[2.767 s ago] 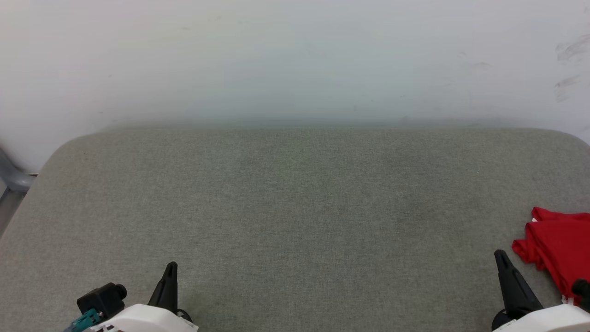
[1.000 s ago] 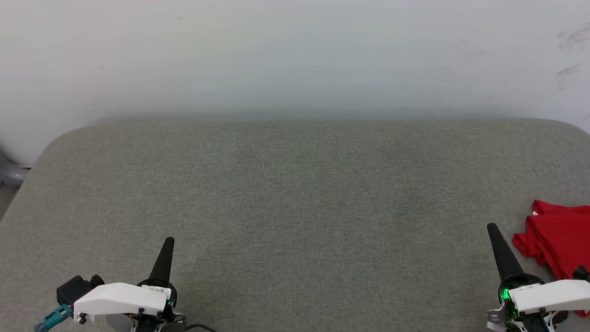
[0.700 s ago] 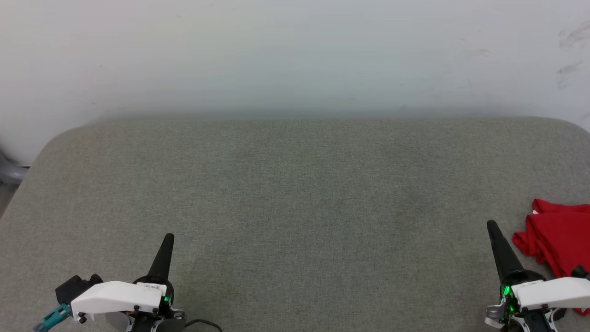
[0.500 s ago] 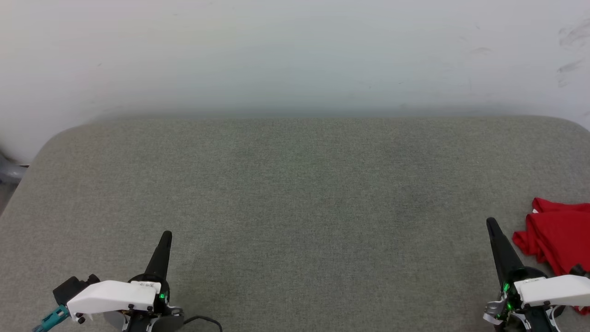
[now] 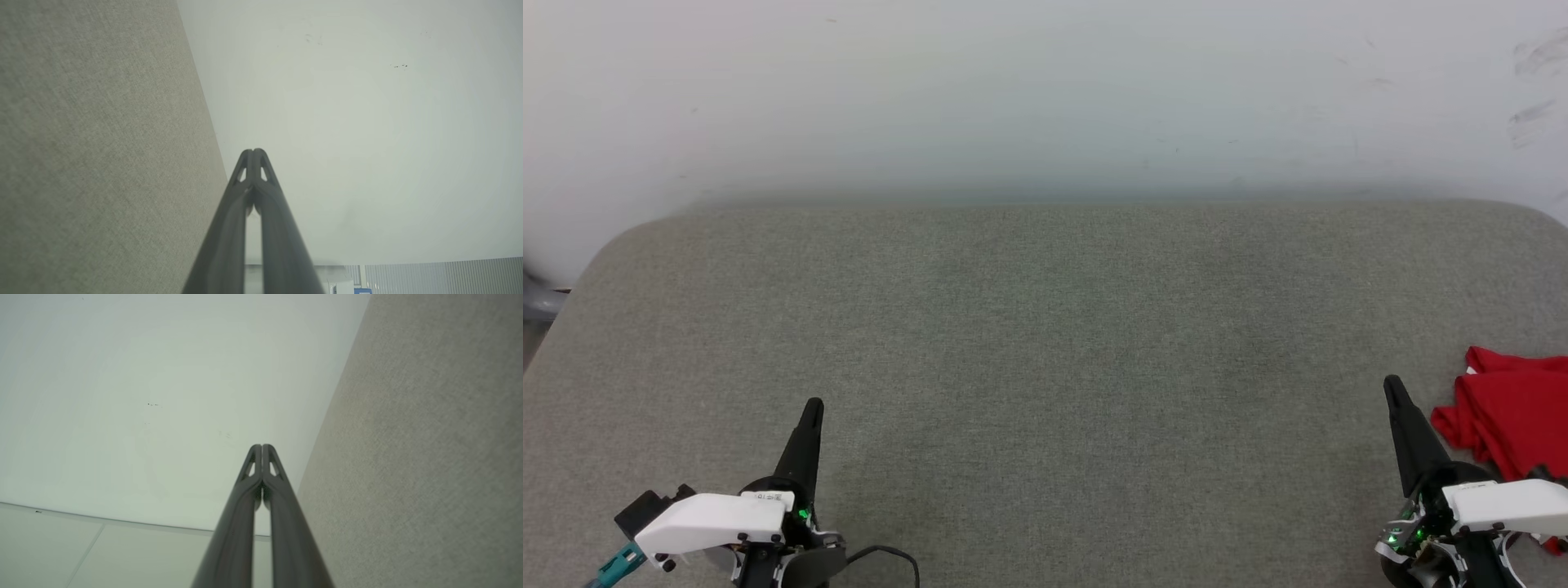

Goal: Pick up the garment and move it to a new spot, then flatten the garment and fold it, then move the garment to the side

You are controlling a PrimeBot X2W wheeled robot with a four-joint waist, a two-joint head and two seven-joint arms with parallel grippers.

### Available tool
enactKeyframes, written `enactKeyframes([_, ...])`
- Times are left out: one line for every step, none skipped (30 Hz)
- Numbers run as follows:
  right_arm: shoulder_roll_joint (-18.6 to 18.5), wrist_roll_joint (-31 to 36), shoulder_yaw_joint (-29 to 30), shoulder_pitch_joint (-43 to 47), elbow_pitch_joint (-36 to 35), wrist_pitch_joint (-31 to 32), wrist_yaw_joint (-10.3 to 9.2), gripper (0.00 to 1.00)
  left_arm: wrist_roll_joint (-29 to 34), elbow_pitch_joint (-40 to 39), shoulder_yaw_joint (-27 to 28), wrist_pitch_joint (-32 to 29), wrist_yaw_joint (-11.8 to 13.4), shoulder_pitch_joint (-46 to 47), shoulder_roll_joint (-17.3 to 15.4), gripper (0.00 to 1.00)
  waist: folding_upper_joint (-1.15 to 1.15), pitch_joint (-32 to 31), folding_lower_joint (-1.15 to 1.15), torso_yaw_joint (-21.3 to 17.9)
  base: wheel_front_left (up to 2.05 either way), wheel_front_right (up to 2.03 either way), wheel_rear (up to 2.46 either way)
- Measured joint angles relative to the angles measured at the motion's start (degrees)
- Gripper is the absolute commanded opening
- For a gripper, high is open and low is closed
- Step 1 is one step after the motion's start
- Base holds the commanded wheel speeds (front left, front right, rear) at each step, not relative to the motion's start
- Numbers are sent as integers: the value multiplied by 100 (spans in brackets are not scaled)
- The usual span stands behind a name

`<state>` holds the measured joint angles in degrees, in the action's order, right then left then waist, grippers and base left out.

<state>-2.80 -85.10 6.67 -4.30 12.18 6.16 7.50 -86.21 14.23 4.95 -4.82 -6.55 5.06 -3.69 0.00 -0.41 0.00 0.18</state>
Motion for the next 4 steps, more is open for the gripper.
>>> enactKeyframes([0,-44,1,-5,13,1,0,0,-40,1,12,-7,-1,2,5,0,0,3,0,-1,0,0,0])
enactKeyframes([0,-88,-1,-8,27,1,0,0,-77,0,23,-10,-3,5,12,0,0,6,0,-2,0,0,0])
enactKeyframes([0,-132,-1,-12,43,2,0,0,-108,-1,35,-16,-8,14,18,0,0,10,0,-3,0,0,0])
enactKeyframes([0,-171,-2,-19,55,3,0,0,-142,-1,44,-37,-10,23,21,0,0,13,0,-4,0,0,0])
